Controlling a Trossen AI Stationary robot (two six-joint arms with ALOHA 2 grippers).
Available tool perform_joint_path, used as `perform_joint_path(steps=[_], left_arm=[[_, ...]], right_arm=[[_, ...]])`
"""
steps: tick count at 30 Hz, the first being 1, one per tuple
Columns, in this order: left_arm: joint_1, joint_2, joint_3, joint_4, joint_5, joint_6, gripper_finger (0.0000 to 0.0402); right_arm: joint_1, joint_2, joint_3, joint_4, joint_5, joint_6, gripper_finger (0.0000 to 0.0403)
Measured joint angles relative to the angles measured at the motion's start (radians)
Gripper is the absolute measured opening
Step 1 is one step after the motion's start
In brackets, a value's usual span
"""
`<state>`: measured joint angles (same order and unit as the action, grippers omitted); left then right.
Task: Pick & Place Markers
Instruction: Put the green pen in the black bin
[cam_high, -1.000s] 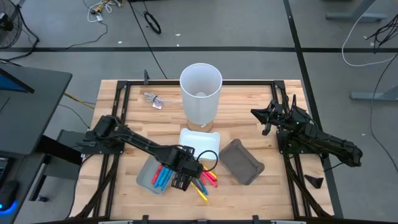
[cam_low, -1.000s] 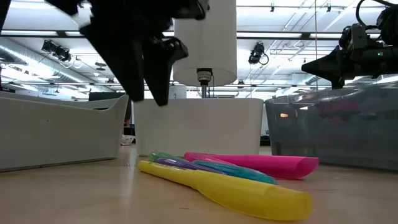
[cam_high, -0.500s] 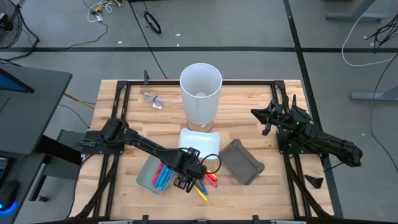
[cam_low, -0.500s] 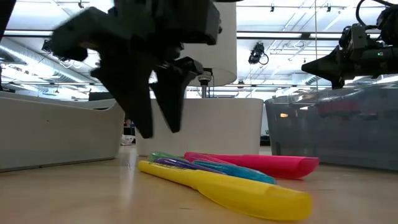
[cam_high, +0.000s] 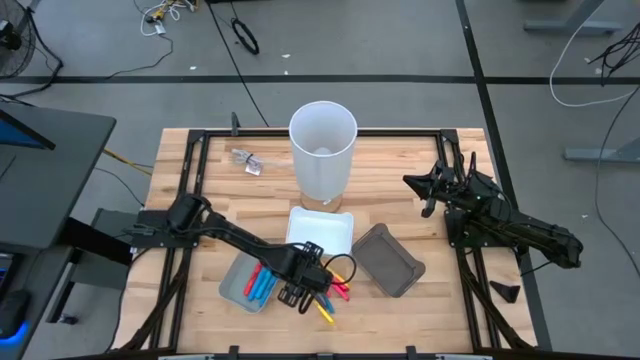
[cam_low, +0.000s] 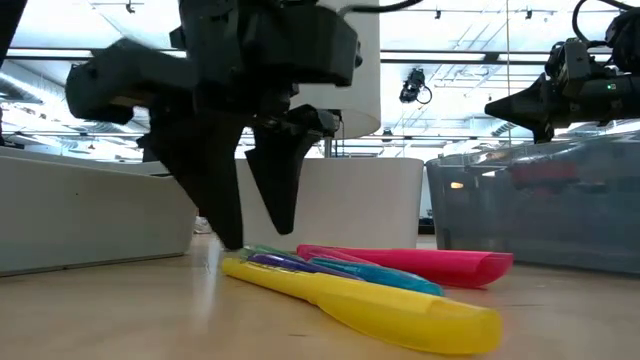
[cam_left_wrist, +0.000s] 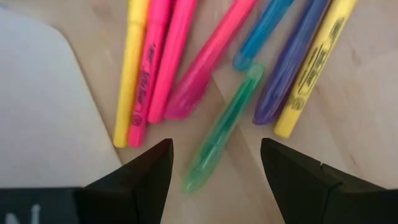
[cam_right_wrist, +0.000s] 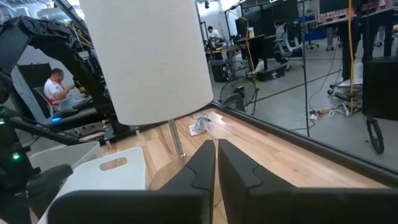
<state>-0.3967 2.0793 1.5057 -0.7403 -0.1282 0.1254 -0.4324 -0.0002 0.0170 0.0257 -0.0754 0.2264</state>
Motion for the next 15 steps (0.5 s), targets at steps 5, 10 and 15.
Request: perform_joint_path(steps=[5, 10, 15], left_arm=[[-0.001, 0.019, 0.000, 0.012, 0.009, 0.019, 0.0235], [0.000, 0.041, 0.004, 0.009, 0.027, 0.038, 0.0227], [0.001, 0.044, 0.004, 0.010, 0.073, 0.089, 0.0223]], right_arm=[[0.000, 0.000, 0.000, 0.000, 0.000, 0.000, 0.0024], [0.000, 0.000, 0.000, 0.000, -0.001, 0.000, 0.0024], [0.000, 0.000, 0.000, 0.000, -0.001, 0.000, 0.0024]])
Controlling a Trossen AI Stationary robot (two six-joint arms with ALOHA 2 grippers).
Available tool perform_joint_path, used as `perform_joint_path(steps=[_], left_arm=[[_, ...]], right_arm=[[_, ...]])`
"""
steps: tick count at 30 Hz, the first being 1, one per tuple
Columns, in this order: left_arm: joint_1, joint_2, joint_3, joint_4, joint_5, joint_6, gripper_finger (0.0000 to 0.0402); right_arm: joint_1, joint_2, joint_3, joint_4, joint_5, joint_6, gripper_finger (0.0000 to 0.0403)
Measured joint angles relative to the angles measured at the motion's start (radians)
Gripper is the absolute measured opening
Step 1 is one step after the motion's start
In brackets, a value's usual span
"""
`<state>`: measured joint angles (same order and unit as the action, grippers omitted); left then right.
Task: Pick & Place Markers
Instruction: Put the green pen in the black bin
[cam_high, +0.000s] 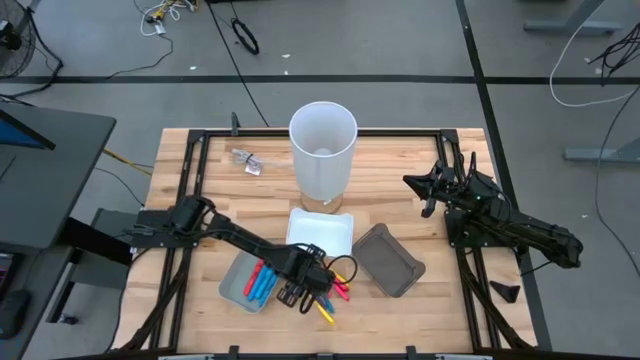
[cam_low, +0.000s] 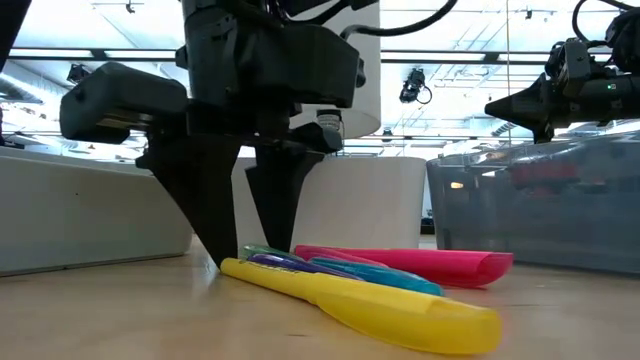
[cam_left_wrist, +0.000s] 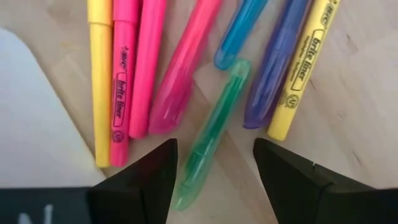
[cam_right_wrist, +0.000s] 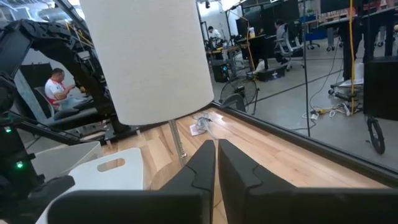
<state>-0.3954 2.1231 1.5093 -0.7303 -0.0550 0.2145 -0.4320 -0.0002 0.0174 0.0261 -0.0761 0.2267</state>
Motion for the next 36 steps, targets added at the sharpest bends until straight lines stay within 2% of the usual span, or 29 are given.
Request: perform_joint_path(steps=[4, 13, 18, 24, 36], left_arm=[[0.005, 0.001, 0.000, 0.000, 0.029, 0.008, 0.0198], [0.005, 0.002, -0.002, -0.005, 0.033, -0.013, 0.0098], [0.005, 0.002, -0.002, -0.007, 0.038, -0.021, 0.0057], [0.005, -0.009, -0.005, -0.007, 0.029, -0.030, 0.0056], [0.005, -0.042, -0.006, -0.049, -0.060, -0.041, 0.0050]], right_arm=[[0.000, 0.000, 0.000, 0.000, 0.000, 0.000, 0.0024], [0.000, 0.000, 0.000, 0.000, 0.000, 0.000, 0.0024], [0.000, 0.000, 0.000, 0.000, 0.000, 0.000, 0.0024], [0.000, 0.000, 0.000, 0.000, 0.000, 0.000, 0.0024], [0.000, 0.000, 0.000, 0.000, 0.000, 0.000, 0.0024]])
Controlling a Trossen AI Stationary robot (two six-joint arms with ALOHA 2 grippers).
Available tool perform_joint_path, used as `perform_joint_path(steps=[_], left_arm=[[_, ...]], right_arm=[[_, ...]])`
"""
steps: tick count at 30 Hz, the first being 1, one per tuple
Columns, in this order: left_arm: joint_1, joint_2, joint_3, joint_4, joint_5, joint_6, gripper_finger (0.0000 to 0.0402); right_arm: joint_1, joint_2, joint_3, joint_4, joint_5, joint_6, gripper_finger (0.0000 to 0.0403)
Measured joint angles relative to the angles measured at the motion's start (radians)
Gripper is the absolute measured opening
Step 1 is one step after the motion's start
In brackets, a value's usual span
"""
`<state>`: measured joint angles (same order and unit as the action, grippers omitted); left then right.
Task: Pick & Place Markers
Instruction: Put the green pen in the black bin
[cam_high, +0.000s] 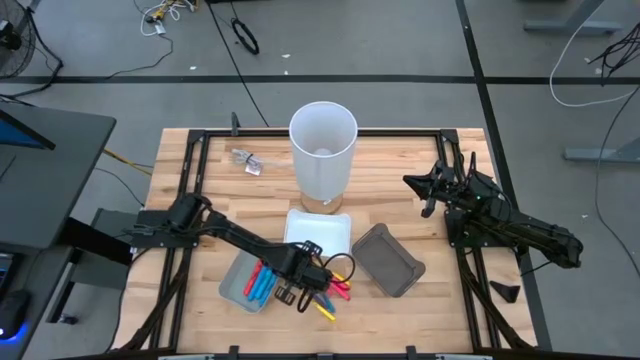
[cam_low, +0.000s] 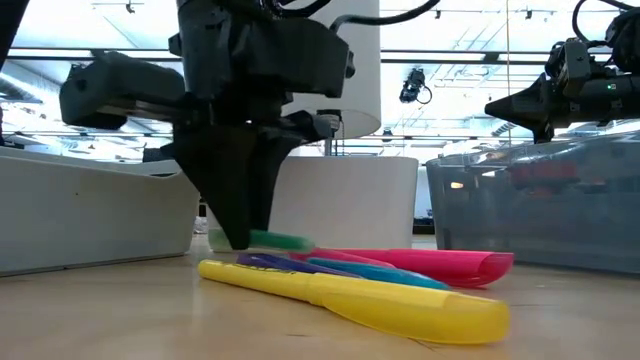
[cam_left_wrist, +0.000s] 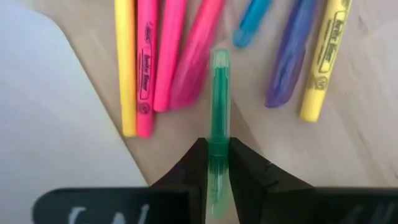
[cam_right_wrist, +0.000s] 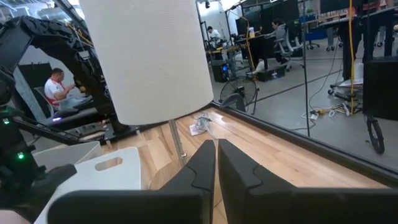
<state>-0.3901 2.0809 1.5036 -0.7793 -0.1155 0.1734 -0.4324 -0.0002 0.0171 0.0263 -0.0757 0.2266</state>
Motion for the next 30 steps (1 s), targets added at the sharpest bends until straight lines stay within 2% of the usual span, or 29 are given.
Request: perform_joint_path(steps=[6, 21, 25, 30], left_arm=[[0.000, -0.033, 0.001, -0.013, 0.007, -0.005, 0.0052], [-0.001, -0.218, 0.002, -0.017, 0.003, -0.058, 0.0050], [-0.004, -0.247, 0.002, -0.019, -0.030, -0.075, 0.0051], [-0.007, -0.269, 0.003, -0.019, -0.070, -0.077, 0.0049]], right_arm=[[0.000, 0.000, 0.000, 0.000, 0.000, 0.000, 0.0024], [0.000, 0.000, 0.000, 0.000, 0.000, 0.000, 0.0024], [0.000, 0.000, 0.000, 0.000, 0.000, 0.000, 0.0024], [0.000, 0.000, 0.000, 0.004, -0.001, 0.133, 0.0024]])
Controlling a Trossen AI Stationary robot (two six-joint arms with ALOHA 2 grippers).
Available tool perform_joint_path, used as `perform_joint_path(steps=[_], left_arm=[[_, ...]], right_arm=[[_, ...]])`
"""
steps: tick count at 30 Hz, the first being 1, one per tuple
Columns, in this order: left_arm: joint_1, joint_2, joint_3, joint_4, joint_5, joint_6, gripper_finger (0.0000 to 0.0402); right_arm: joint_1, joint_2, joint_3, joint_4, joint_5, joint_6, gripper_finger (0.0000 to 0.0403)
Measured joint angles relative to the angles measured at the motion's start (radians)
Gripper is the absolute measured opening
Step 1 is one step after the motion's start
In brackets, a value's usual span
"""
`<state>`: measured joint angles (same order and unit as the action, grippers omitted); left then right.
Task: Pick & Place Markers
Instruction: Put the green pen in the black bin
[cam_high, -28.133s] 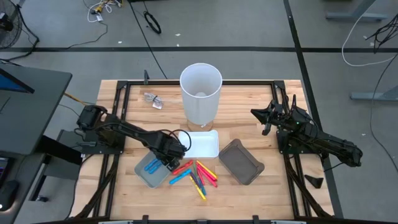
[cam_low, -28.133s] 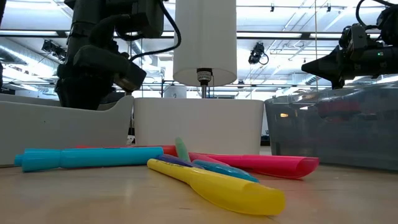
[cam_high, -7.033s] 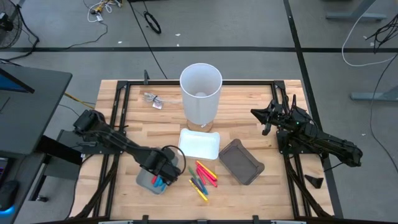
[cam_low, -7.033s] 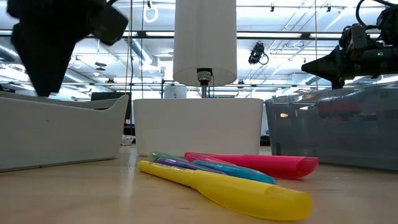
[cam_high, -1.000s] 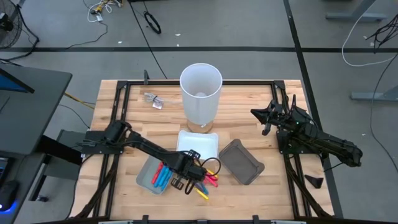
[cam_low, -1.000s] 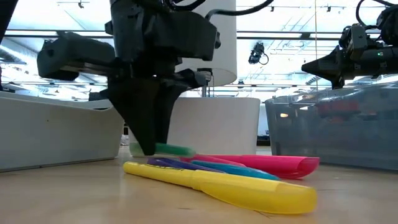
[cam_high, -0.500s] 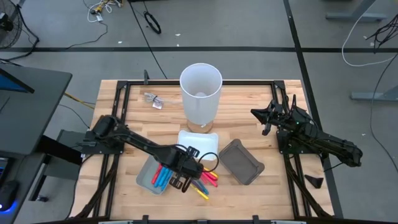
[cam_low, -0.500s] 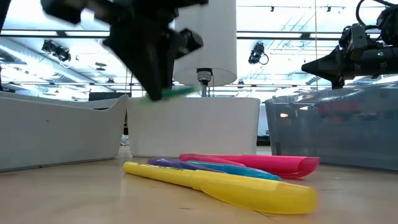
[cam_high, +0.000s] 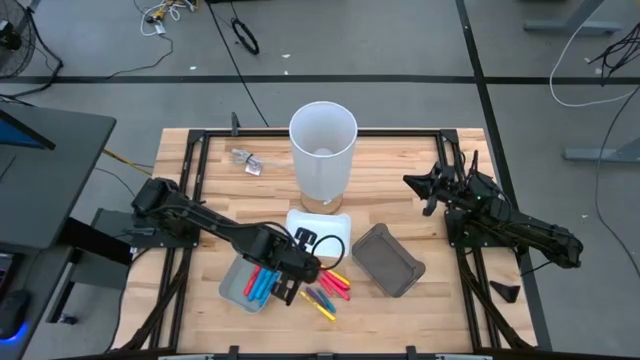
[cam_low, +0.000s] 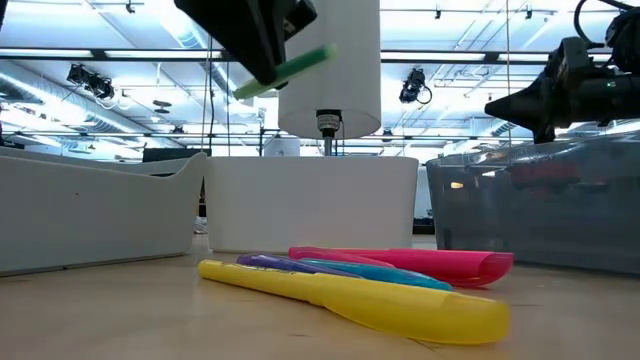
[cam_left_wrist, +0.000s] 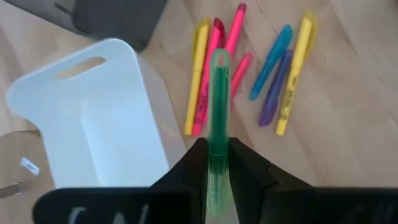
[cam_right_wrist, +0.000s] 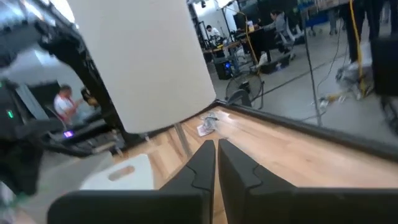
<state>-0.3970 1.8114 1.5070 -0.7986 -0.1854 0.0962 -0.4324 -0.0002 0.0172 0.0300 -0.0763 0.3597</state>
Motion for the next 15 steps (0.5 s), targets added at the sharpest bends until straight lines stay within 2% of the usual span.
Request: perform_joint_path(steps=[8, 15], left_arm=[[0.000, -0.013, 0.000, -0.001, -0.058, 0.025, 0.0050], [0.001, -0.013, 0.000, -0.003, -0.082, 0.029, 0.0050]], right_arm=[[0.000, 0.000, 0.000, 0.063, -0.001, 0.162, 0.0024], [0.000, 0.000, 0.000, 0.067, 0.000, 0.194, 0.0024]])
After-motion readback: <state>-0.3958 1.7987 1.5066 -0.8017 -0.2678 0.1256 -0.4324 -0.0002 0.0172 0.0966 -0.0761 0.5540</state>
